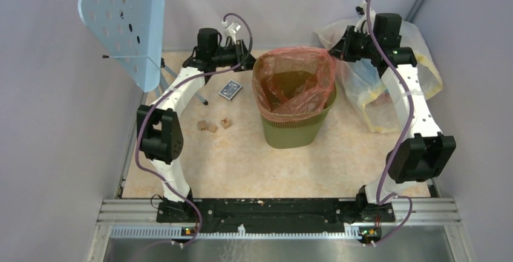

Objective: Put the trash bags into the trash bin

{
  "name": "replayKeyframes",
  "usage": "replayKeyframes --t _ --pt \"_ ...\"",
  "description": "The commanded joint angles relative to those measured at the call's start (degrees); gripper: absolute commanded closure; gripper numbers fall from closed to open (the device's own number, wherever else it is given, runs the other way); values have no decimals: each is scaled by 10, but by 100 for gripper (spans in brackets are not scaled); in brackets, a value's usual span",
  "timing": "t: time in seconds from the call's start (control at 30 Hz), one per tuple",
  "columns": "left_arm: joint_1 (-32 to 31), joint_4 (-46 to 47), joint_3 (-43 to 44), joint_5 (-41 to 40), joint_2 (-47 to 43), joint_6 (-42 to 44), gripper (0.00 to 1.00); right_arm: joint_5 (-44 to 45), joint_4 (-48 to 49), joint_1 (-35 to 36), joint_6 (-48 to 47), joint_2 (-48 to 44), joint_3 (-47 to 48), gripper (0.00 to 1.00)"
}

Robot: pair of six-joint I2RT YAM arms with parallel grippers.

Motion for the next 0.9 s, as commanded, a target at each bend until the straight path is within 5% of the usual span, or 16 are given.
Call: replayKeyframes --t 0.0,0.4,0.87 --pt "-2 22 -1 14 6 4 70 10 26 -10 25 12 10 100" --pt "-4 43 -41 24 2 -9 70 5 2 -11 20 2 -47 93" --pt "-5 38 -26 21 -11 -10 70 109 -102 -17 -12 -58 71 48"
